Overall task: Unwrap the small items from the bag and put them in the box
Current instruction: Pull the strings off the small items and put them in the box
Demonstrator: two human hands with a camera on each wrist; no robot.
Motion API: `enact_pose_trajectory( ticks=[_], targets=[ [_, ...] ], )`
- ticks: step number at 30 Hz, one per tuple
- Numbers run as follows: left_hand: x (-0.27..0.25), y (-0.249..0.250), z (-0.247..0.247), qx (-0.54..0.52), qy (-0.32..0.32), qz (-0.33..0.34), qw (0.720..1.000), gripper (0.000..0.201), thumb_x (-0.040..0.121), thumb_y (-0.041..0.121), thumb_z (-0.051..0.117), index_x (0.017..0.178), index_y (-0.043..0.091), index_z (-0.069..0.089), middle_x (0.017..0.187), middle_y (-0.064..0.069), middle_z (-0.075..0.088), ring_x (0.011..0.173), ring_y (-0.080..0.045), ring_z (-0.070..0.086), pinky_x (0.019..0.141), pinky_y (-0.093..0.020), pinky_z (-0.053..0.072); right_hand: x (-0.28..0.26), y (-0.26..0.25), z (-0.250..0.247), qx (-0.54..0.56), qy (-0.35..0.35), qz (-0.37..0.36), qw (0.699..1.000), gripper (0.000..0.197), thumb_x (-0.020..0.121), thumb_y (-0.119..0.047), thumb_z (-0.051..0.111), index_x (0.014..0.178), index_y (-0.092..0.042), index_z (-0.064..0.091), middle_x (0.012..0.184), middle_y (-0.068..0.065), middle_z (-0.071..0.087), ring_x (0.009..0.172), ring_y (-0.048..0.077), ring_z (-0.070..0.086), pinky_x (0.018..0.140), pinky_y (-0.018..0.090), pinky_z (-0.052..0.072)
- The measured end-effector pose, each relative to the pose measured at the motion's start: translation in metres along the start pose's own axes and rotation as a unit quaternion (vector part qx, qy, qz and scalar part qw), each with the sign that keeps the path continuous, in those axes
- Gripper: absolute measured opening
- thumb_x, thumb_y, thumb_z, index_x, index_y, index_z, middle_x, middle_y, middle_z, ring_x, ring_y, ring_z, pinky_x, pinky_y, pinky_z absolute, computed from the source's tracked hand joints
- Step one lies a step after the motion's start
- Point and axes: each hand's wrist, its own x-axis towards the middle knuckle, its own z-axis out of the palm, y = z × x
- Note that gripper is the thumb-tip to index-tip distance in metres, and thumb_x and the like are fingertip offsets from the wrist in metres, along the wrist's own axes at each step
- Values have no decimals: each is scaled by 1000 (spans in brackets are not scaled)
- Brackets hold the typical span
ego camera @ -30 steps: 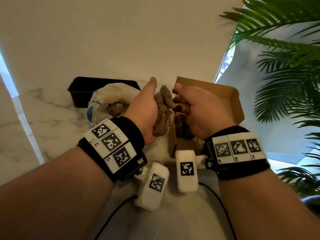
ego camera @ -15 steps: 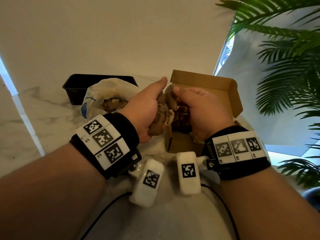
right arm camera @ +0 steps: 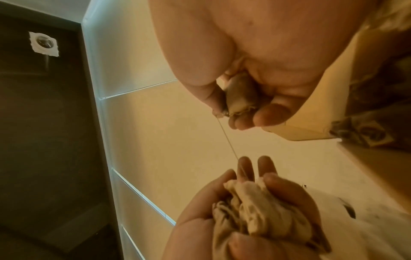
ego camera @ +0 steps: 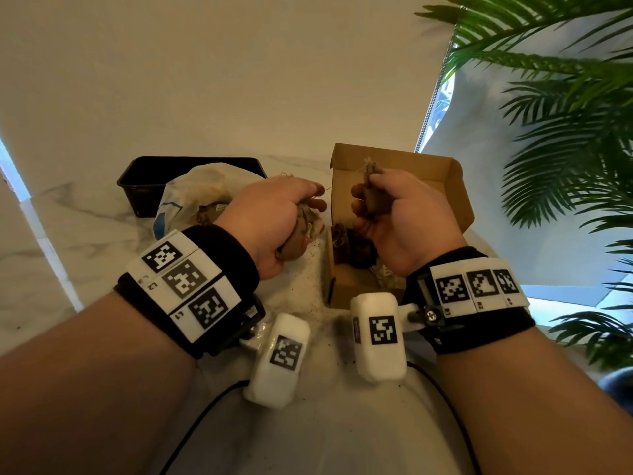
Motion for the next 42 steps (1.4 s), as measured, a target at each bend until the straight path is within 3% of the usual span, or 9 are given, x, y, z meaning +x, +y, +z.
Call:
enact_pose_trajectory(
  ticks=[6, 9, 11, 14, 16, 19, 23, 31, 42],
  targets=[
    [3, -6, -3, 76, -57, -49, 994, 20, 97, 22, 61, 110, 10, 70, 94, -14, 71, 71, -21, 67, 52, -22, 52, -3, -1, 3, 90, -45, 27, 995, 19, 101, -17, 44, 98, -7, 60, 77, 9, 69, 69, 21, 65, 62, 30, 52],
    [-1, -7, -3, 97, -93, -61, 989, 38, 80, 23, 69, 115, 8, 71, 115, -26, 71, 96, -32, 71, 100, -43, 49, -4, -1, 4, 120, -58, 20, 991, 20, 101, -17, 44, 94, -7, 60, 79, 10, 69, 73, 24, 68, 65, 32, 56],
    [-1, -8, -3, 97, -107, -74, 987, 46, 75, 19, 67, 118, 3, 70, 121, -28, 68, 100, -35, 69, 109, -48, 41, -3, -1, 4, 131, -61, 15, 989, 20, 101, -17, 44, 96, -6, 60, 81, 11, 69, 74, 24, 69, 64, 31, 56],
    [3, -10, -5, 100, -112, -77, 986, 31, 90, 7, 58, 118, -2, 68, 102, -24, 68, 78, -27, 66, 66, -25, 56, -3, -1, 3, 133, -68, 3, 989, 20, 101, -18, 44, 99, -6, 60, 84, 11, 69, 77, 25, 69, 64, 31, 56],
    [4, -10, -6, 107, -113, -91, 984, 31, 93, 8, 57, 121, -1, 67, 97, -18, 67, 69, -21, 64, 44, -19, 47, -3, -1, 3, 138, -70, -5, 988, 20, 101, -18, 44, 98, -7, 60, 85, 11, 69, 78, 26, 69, 64, 31, 56],
    [6, -10, -8, 114, -112, -104, 982, 31, 93, 16, 61, 121, 4, 67, 95, -16, 67, 64, -18, 61, 46, -21, 45, -3, -2, 3, 172, -70, -19, 982, 18, 101, -16, 44, 100, -7, 60, 88, 12, 68, 78, 26, 69, 64, 31, 57],
    [6, -10, -8, 101, -100, -80, 987, 21, 95, 17, 62, 112, 7, 69, 89, -12, 67, 64, -16, 60, 71, -29, 45, -2, -2, 1, 209, -61, -38, 975, 16, 100, -14, 44, 103, -7, 59, 90, 14, 68, 81, 28, 68, 67, 33, 57],
    [6, 0, -10, 107, -69, -31, 991, 22, 98, 21, 64, 113, 6, 67, 82, -9, 66, 56, -14, 57, 47, -21, 45, -1, -5, -3, 213, -44, -56, 975, 16, 99, -14, 45, 101, -6, 58, 86, 13, 67, 80, 27, 69, 68, 33, 55],
    [9, 9, -13, 103, 6, 103, 989, 11, 100, 23, 62, 100, 17, 72, 68, 0, 66, 51, -15, 50, 43, -21, 34, 6, -7, -13, 137, 61, -10, 989, 13, 96, -17, 52, 95, -9, 63, 71, 3, 56, 60, 16, 53, 54, 27, 44]
  ],
)
